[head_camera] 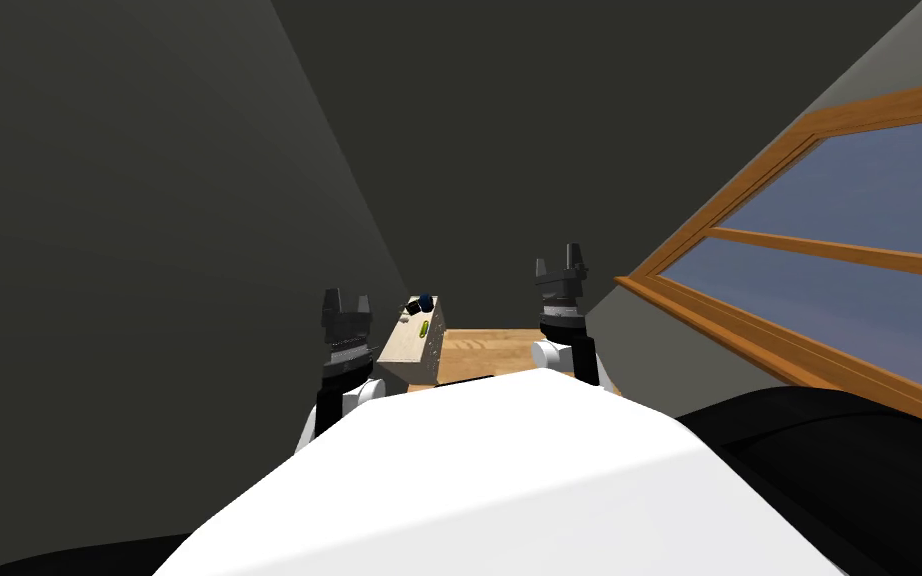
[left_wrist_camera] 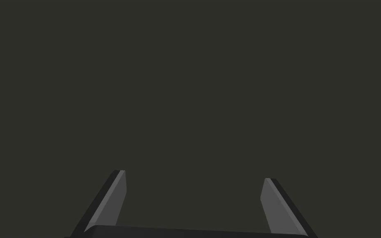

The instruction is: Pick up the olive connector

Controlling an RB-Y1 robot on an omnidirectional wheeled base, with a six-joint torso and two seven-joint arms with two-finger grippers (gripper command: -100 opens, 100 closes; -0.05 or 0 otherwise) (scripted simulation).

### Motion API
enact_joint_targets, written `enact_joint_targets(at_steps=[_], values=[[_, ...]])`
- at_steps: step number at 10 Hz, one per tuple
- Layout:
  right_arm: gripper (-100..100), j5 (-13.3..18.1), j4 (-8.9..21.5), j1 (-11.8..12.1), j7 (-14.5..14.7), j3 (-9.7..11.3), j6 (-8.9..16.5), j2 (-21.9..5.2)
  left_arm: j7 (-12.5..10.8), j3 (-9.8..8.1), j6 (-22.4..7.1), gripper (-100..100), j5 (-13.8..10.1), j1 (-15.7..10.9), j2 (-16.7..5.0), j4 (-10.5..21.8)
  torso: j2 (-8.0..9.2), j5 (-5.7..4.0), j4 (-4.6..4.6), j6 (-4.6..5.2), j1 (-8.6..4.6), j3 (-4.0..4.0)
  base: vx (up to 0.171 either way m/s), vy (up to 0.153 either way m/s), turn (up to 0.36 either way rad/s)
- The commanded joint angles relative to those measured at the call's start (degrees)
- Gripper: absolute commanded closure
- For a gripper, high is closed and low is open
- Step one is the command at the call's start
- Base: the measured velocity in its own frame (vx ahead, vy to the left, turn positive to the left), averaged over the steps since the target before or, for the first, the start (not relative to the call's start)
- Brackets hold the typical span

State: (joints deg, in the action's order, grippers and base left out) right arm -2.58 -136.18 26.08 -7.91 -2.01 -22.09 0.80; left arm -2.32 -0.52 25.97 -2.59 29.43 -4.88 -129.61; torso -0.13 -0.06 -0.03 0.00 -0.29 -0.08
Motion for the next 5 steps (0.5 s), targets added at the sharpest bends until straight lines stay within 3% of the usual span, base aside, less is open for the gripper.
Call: enact_joint_targets(at_steps=[1,5], values=[[0,0.00,0.00,0.00,0.00,0.00,0.00,0.00,-1.45,-0.29,-1.92,-100,-0.43,-0.29,-0.65,1.09,0.00,0.00,0.00,0.00,0.00,0.00,0.020,-0.057,-0.009],[0,0.00,0.00,0.00,0.00,0.00,0.00,0.00,-7.87,-1.05,-8.33,-100,-2.43,-0.61,-3.15,5.58,-0.02,0.01,0.00,-0.01,0.09,-0.01,0.036,-0.058,-0.028]])
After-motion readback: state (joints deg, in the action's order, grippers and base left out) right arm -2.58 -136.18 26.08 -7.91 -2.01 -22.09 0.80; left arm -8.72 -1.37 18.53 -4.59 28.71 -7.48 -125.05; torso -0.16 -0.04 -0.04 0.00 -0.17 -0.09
